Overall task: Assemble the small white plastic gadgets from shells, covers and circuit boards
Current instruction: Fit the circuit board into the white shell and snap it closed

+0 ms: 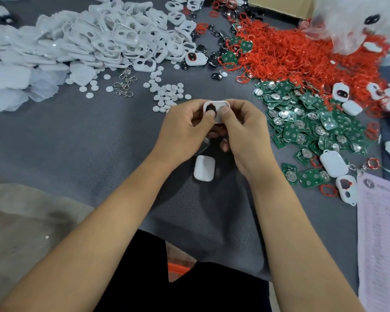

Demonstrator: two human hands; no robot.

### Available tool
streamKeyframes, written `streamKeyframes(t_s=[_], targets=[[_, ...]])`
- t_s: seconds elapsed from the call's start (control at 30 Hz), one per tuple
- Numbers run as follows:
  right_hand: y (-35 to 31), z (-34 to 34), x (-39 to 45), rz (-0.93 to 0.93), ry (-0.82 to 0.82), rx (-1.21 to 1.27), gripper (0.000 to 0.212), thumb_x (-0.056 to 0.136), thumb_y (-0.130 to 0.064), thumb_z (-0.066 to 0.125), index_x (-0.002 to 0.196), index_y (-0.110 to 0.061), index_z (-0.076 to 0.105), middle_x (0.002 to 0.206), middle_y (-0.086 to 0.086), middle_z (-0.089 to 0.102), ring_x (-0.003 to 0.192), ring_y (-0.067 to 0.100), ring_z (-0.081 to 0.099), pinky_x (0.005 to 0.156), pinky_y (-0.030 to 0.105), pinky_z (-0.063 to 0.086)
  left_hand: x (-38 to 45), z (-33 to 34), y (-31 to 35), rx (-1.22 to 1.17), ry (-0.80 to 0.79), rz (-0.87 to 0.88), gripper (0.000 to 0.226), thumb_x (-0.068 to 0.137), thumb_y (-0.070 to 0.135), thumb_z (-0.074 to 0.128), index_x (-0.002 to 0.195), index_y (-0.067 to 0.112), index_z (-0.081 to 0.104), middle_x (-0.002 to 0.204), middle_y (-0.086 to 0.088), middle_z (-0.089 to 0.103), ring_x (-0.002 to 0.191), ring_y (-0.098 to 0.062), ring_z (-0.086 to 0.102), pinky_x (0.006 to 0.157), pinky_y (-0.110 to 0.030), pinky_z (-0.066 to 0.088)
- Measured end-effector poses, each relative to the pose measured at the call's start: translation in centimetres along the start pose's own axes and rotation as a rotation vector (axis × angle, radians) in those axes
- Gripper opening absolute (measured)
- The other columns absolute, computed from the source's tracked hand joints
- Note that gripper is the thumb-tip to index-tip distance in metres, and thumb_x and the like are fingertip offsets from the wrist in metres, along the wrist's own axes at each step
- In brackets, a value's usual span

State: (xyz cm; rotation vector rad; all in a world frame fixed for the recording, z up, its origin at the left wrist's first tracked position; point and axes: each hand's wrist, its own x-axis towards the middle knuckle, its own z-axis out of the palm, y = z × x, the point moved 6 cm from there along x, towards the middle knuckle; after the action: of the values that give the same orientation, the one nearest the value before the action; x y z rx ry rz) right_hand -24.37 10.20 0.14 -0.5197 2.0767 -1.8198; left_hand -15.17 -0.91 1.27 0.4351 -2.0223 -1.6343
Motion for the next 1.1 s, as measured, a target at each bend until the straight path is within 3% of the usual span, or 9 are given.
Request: streamKeyframes(t_s=[0.3, 0.43, 0.67, 0.8, 1.0, 1.1], targets=[[-0.4, 0.2, -0.3, -0.056, 0.020, -0.106, 0.006, 0.105, -0.018, 0.055, 0.104, -0.014, 0.059, 0.077, 0.000, 0.065, 0.040, 0.016, 0.053, 0.035, 0.027, 0.042, 0.2, 0.1, -0.2, 0.063, -0.036, 0.008, 0.022, 0.105, 0.012, 0.058, 0.121, 0.008, 0.073, 0.101, -0.001, 0.079, 0.091, -0.013, 0.077, 0.080, -0.034, 0.063], [-0.7, -0.1, -0.1, -0.063, 0.057, -0.071, 0.009, 0.100, -0.018, 0.060, 0.100, -0.011, 0.066, 0.072, 0.002, 0.067, 0.040, 0.016, 0.054, 0.036, 0.026, 0.042, 0.2, 0.1, -0.3, 0.033, -0.024, -0.006, 0.022, 0.104, 0.008, 0.057, 0.119, 0.006, 0.073, 0.097, -0.001, 0.080, 0.085, -0.011, 0.078, 0.074, -0.025, 0.062], [-0.8, -0.2, -0.3, -0.026, -0.077, 0.108, 0.017, 0.103, -0.014, 0.060, 0.113, -0.004, 0.070, 0.079, 0.006, 0.071, 0.052, 0.014, 0.058, 0.039, 0.026, 0.046, 0.1, -0.2, -0.4, -0.026, 0.002, -0.051, 0.021, 0.106, 0.010, 0.056, 0.118, 0.002, 0.071, 0.094, -0.006, 0.079, 0.078, -0.017, 0.078, 0.069, -0.025, 0.061], [-0.8, -0.2, -0.3, -0.017, -0.123, 0.131, 0.019, 0.101, -0.015, 0.066, 0.115, -0.003, 0.071, 0.080, 0.006, 0.072, 0.057, 0.013, 0.061, 0.041, 0.025, 0.047, 0.3, -0.4, -0.3, 0.021, 0.031, -0.026, 0.025, 0.105, 0.009, 0.057, 0.128, 0.005, 0.065, 0.107, -0.007, 0.077, 0.092, -0.016, 0.077, 0.081, -0.033, 0.063], [-0.5, -0.6, -0.1, 0.015, -0.142, 0.025, 0.012, 0.100, -0.016, 0.066, 0.099, -0.008, 0.075, 0.056, -0.010, 0.060, 0.052, 0.009, 0.052, 0.039, 0.023, 0.044, -0.1, -0.1, 0.3, 0.082, 0.009, 0.043, 0.022, 0.105, 0.008, 0.055, 0.121, 0.005, 0.071, 0.100, -0.002, 0.077, 0.084, -0.012, 0.077, 0.072, -0.028, 0.063], [-0.6, -0.5, -0.1, 0.010, -0.150, -0.006, 0.014, 0.100, -0.016, 0.063, 0.097, -0.007, 0.074, 0.055, -0.009, 0.058, 0.050, 0.008, 0.050, 0.038, 0.023, 0.042, -0.1, 0.0, 0.6, 0.143, 0.013, 0.071, 0.022, 0.104, 0.007, 0.056, 0.119, 0.007, 0.072, 0.103, -0.001, 0.076, 0.090, -0.011, 0.074, 0.077, -0.025, 0.060]])
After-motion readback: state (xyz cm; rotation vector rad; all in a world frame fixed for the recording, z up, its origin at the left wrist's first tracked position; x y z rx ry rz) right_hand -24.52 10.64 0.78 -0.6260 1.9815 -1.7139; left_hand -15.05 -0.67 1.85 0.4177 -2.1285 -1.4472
